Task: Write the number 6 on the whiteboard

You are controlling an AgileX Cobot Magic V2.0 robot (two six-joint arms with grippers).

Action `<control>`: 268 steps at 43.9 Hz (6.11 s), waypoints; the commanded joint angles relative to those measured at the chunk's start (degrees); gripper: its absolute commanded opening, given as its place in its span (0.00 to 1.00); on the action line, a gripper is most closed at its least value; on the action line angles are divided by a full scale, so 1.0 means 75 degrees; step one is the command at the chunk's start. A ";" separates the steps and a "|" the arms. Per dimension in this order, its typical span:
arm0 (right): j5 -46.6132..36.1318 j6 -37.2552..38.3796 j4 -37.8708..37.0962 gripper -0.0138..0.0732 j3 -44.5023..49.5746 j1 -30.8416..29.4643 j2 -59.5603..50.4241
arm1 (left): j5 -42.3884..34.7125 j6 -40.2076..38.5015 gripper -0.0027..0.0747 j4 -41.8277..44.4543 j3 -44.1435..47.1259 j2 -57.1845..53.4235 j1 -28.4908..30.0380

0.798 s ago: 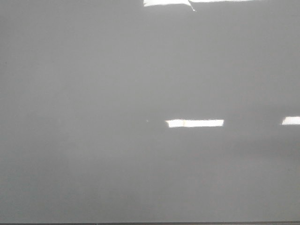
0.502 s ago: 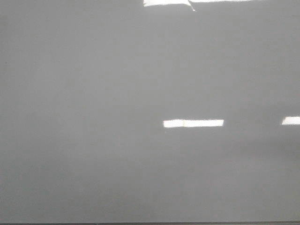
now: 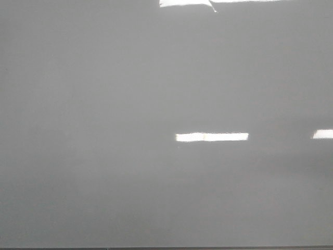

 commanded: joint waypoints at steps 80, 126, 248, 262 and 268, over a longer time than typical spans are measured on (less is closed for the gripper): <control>0.3905 -0.0737 0.0056 0.12 -0.5587 0.0014 0.5427 | 0.3773 -0.0029 0.01 -0.0529 -0.6207 0.5364 -0.0037; 0.4014 -0.0829 0.0485 0.90 -0.5660 0.0022 0.5494 | 0.2344 0.0003 0.67 -0.0740 -0.7104 0.9783 -0.0037; 0.6338 -0.9318 0.5504 0.84 -0.8251 0.4669 0.8518 | 0.7133 0.5056 0.01 -0.1073 -0.9238 1.0219 -0.6914; 0.6293 -0.9266 0.5504 0.68 -0.8326 0.4887 0.9062 | 0.7133 0.5056 0.01 -0.1092 -0.9238 1.0219 -0.6914; 0.6347 -0.9251 0.5504 0.56 -0.8326 0.4887 0.9054 | 0.7133 0.5056 0.01 -0.1092 -0.9238 1.0219 -0.6914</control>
